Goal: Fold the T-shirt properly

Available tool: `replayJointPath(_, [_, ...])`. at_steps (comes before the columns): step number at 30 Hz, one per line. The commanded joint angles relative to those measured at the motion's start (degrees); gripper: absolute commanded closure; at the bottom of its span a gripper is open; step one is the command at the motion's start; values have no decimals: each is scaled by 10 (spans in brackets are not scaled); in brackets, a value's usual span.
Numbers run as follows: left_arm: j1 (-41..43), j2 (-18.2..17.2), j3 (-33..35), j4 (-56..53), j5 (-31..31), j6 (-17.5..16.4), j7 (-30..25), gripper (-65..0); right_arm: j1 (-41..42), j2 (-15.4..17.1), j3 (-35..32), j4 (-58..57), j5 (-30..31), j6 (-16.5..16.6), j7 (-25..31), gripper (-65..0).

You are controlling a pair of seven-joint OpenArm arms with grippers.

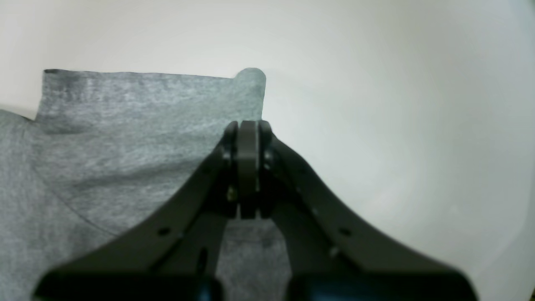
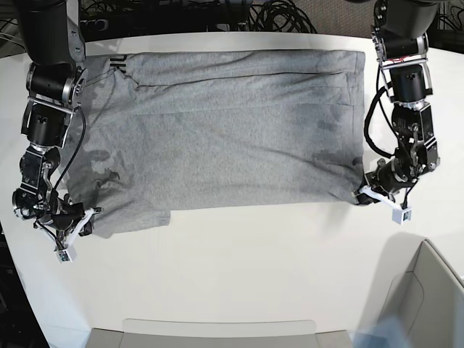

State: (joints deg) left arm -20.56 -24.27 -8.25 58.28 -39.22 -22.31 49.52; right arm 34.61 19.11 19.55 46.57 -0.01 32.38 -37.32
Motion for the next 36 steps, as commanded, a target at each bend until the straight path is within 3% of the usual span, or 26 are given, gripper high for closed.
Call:
replayJointPath(1, [-14,-11,-1,29,-8,-3,-8,0,20,8,2,24,8,0,15,0])
replayJointPath(6, [16,-12,-1,93,-6,-3,-6,0,-6,7,2,69,8,0,12,0])
replayJointPath(10, [34,-12,-1,100,-6,-3,-6,0,-21,7,2,104,8,0,-33,0])
replayJointPath(19, [79,-13,-5,126,-9,-3,-6,0,-94,7,4,217,9,0,-74,0])
replayJointPath(23, [110,-13,-5,175,-9,-2,-4,0,-120,4,47,261,12,4,-104,0])
replayJointPath(28, [134,-13,-6,209,-6,-2,37,0,-151,6,55,306,11,5,-135,0])
replayJointPath(36, [180,-14,-7,250,-6,0,49,0,-213,6,55,378,12,5,-157,0])
